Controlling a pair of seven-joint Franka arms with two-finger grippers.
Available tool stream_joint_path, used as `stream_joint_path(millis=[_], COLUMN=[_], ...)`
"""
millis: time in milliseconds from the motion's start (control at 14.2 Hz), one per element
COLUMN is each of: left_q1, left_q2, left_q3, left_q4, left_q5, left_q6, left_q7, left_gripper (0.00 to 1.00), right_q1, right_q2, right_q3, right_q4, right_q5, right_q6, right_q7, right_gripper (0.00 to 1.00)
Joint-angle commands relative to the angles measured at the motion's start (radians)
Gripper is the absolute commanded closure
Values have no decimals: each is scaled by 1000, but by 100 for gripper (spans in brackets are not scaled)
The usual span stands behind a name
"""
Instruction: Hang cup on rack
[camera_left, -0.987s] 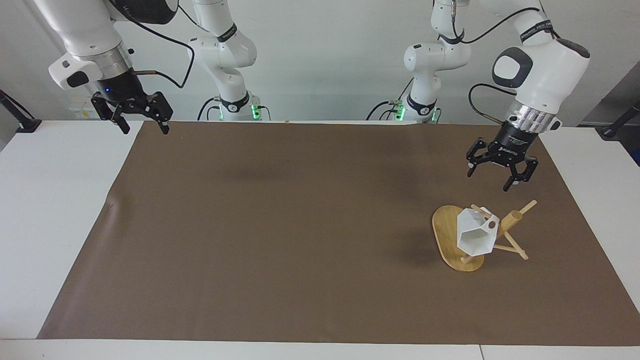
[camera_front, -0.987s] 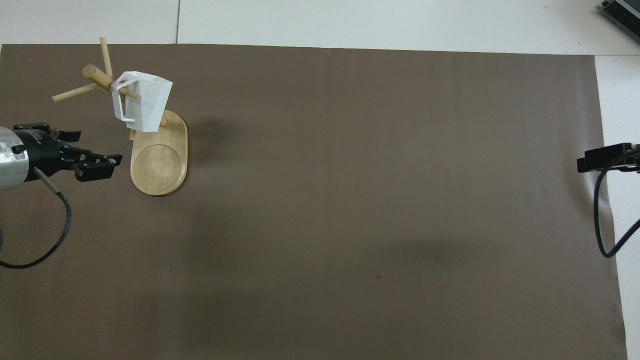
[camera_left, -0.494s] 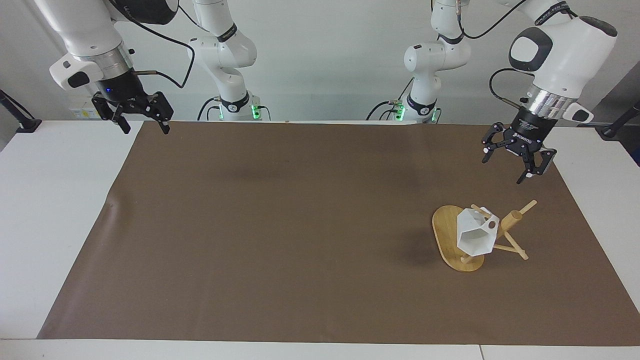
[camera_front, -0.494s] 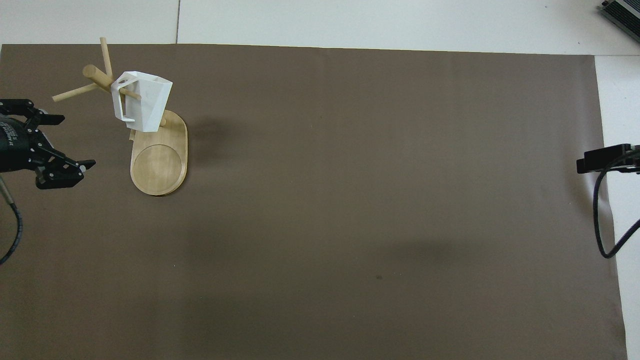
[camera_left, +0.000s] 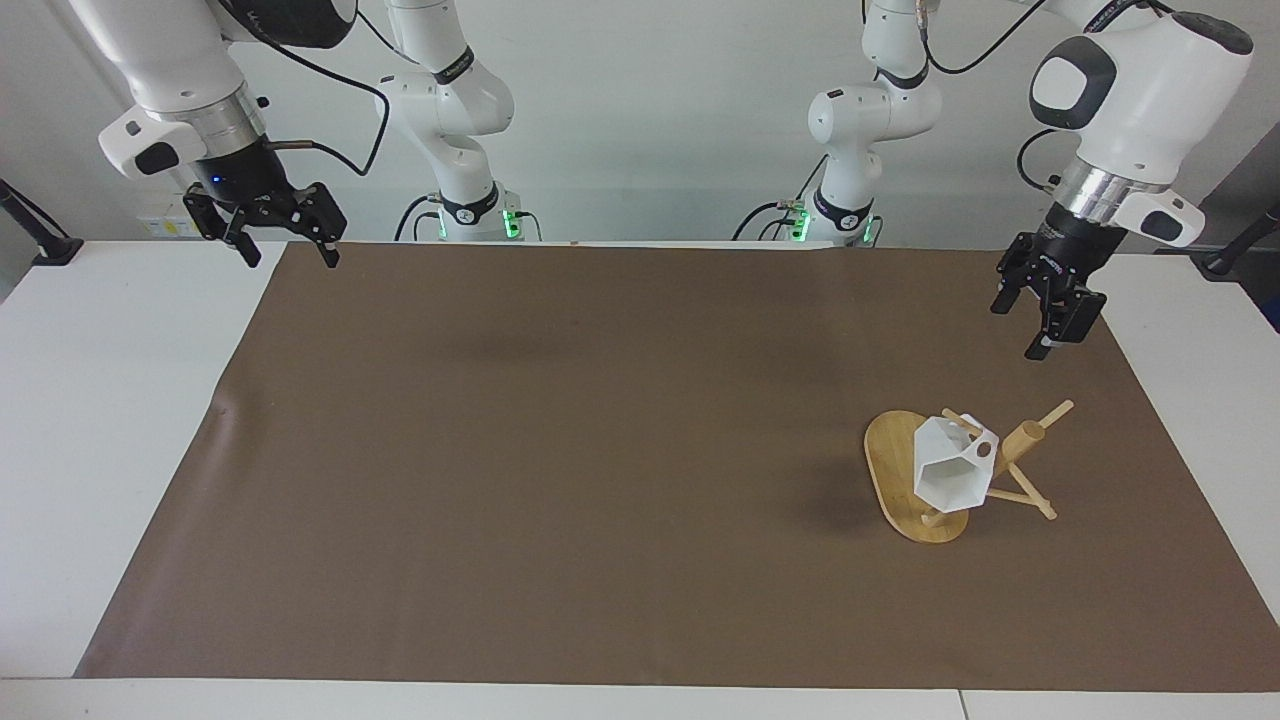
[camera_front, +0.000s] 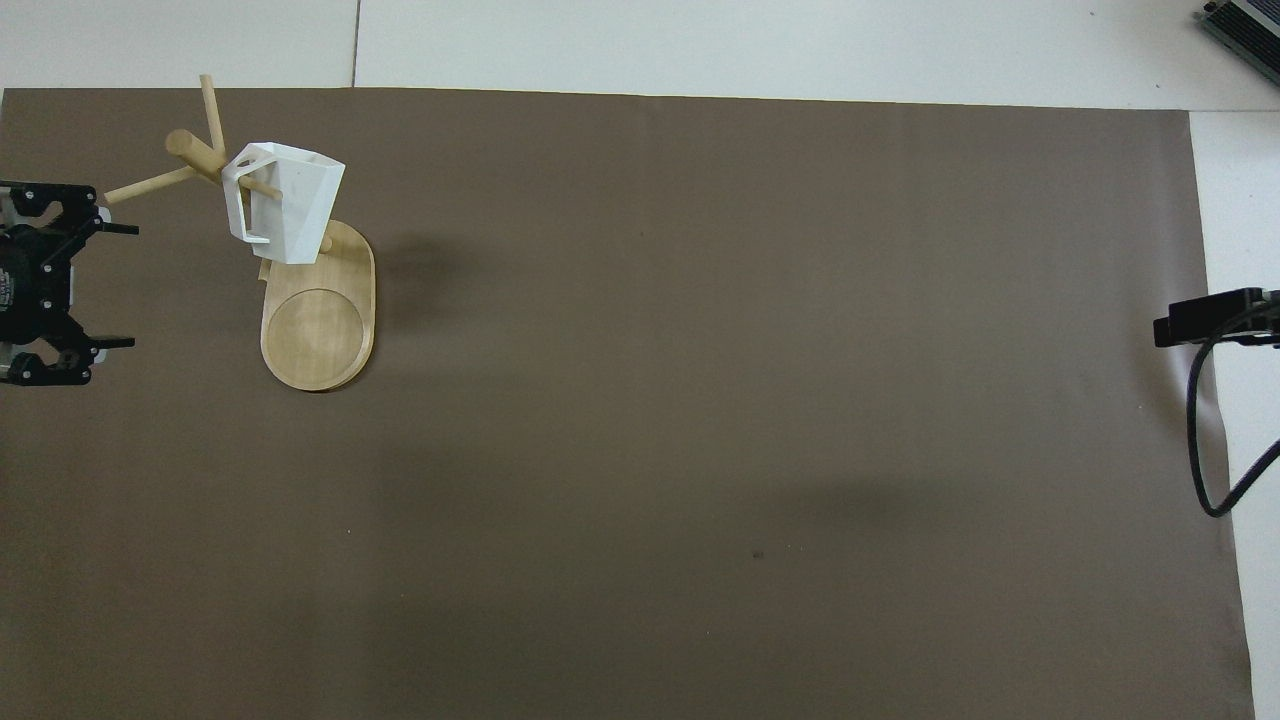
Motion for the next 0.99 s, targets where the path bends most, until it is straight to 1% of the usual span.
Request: stream_joint_path(millis=[0, 212, 353, 494, 635, 776, 917], left_q1=[9, 8, 6, 3, -6, -24, -95], left_q2=[14, 14, 12, 9, 6, 3, 4], left_q3=[-3, -3, -3, -6, -6, -8, 30], left_q4=[69, 83, 84, 101, 121, 146, 181], left_q5=[38, 68, 70, 70, 74, 140, 156], left_q6=[-94, -105, -117, -166, -236, -295, -374], left_q7=[234, 470, 699, 881, 969, 1044, 1123], left_gripper=[0, 0, 0, 0, 0, 0, 0], right_q1=[-2, -2, -2, -2, -2, -2, -2], right_q2=[-23, -24, -23, -23, -24, -24, -24], right_q3=[5, 5, 5, 5, 5, 5, 5], right_q4=[-25, -25, -24, -24, -24, -24, -25], right_q5=[-2, -2, 0, -2, -2, 0, -2], right_q6=[-6, -6, -8, -8, -8, -6, -6], right_q7=[12, 12, 12, 12, 12, 12, 12], right_gripper=[0, 0, 0, 0, 0, 0, 0])
